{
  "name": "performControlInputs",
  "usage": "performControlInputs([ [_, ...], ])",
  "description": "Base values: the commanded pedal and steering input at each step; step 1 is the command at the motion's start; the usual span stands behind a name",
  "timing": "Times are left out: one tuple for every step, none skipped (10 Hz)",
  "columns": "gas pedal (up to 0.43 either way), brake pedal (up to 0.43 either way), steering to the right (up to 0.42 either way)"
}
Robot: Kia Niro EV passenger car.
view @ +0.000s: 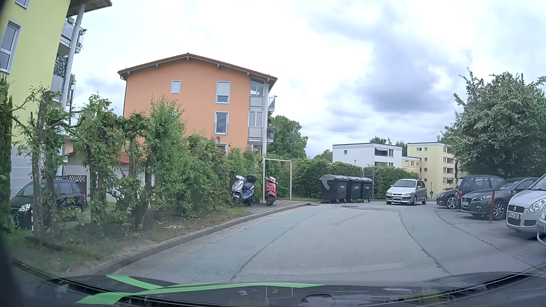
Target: Follow the waypoints while adhering to traffic rules and regulations
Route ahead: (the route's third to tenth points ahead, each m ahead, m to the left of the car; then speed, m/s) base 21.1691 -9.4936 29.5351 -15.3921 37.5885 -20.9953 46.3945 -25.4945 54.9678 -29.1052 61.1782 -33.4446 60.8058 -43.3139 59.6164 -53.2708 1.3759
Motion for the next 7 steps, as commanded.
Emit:
performControlInputs([
  [0.0, 0.0, 0.186],
  [0.0, 0.0, 0.197],
  [0.0, 0.0, 0.206],
  [0.0, 0.0, 0.217],
  [0.0, 0.0, 0.224],
  [0.0, 0.0, 0.227],
  [0.0, 0.0, 0.231],
])
